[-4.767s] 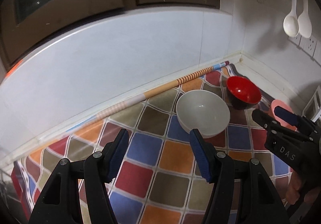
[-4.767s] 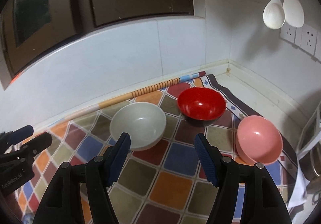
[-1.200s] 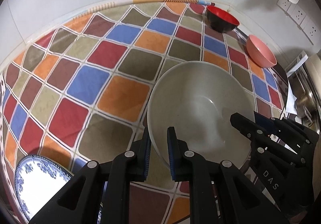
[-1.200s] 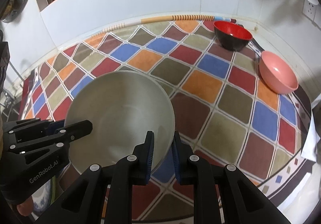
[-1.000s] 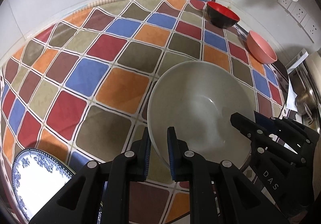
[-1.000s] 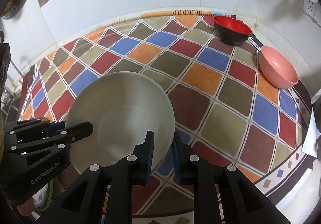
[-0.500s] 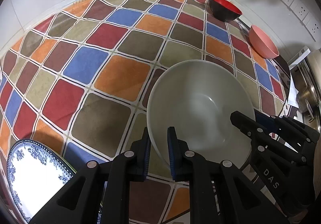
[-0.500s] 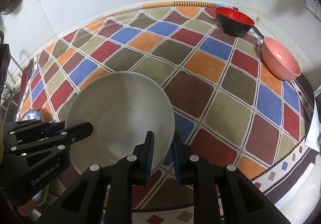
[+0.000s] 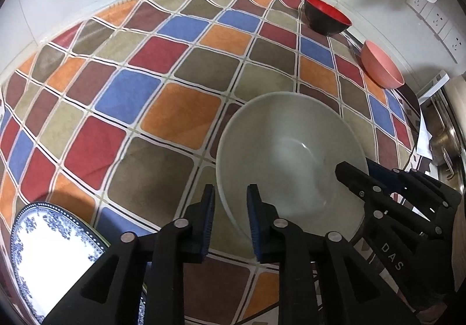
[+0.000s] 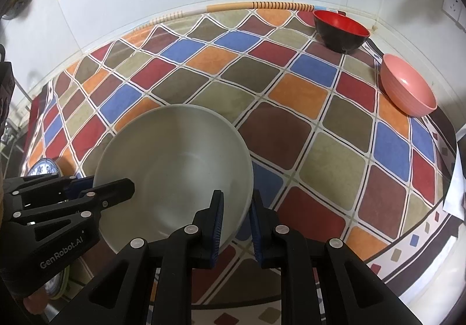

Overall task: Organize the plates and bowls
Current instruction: 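Lift and carry the white bowl over the stacked plates, then lower the white bowl onto the plates and open both grippers, then move both grippers to the pink bowl beside the red bowl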

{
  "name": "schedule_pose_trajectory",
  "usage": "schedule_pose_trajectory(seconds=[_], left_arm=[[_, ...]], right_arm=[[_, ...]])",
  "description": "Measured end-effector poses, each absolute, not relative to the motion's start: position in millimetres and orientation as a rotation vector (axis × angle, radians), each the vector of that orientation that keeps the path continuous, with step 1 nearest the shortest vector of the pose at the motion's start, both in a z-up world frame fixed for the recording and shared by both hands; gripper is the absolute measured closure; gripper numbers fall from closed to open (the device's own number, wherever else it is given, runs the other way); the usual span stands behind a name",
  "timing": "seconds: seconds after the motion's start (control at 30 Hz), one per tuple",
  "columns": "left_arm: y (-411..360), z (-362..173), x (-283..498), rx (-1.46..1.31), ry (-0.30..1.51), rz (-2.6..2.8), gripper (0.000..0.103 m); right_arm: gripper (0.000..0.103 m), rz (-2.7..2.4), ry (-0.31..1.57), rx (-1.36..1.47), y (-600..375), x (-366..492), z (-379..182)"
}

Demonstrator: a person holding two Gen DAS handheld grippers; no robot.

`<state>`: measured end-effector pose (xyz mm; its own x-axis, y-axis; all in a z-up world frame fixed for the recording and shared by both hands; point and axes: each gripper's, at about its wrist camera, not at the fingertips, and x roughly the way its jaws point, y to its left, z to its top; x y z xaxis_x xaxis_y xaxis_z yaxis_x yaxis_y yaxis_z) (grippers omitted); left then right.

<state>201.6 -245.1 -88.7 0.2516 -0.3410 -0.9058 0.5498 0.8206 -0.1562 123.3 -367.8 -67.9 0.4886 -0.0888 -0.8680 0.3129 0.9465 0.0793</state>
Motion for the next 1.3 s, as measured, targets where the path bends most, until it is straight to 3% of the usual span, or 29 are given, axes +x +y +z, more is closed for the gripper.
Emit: schedule_pose_trajectory(seconds=[0.1, 0.23, 0.33, 0.57, 1.0, 1.3], left_arm=[[-244.5, -82.0, 201.4, 0.223, 1.129, -0.598, 0.072], [-246.3, -68.1, 202.8, 0.237, 1.071, -0.597, 0.066], [-251.8, -56.7, 202.8, 0.250, 1.025, -0.608, 0.061], [-277.8, -37.8, 205.1, 0.280, 0.964, -0.665, 0.049], [-352.4, -13.0, 215.3, 0.323, 0.908, -0.786, 0.034], [-406.2, -2.0, 222.1, 0.381, 0.881, -0.853, 0.034]], right_arm=[[0.082, -0.260, 1.020, 0.235, -370.1, 121.7, -65.1], [0.069, -0.291, 0.982, 0.231, -375.4, 117.9, -57.1], [0.069, -0.314, 0.957, 0.237, -382.9, 114.3, -50.1], [0.050, -0.401, 0.886, 0.296, -409.8, 101.8, -35.5], [0.038, -0.591, 0.786, 0.331, -467.0, 81.6, -15.4], [0.037, -0.696, 0.740, 0.369, -506.7, 75.1, -10.7]])
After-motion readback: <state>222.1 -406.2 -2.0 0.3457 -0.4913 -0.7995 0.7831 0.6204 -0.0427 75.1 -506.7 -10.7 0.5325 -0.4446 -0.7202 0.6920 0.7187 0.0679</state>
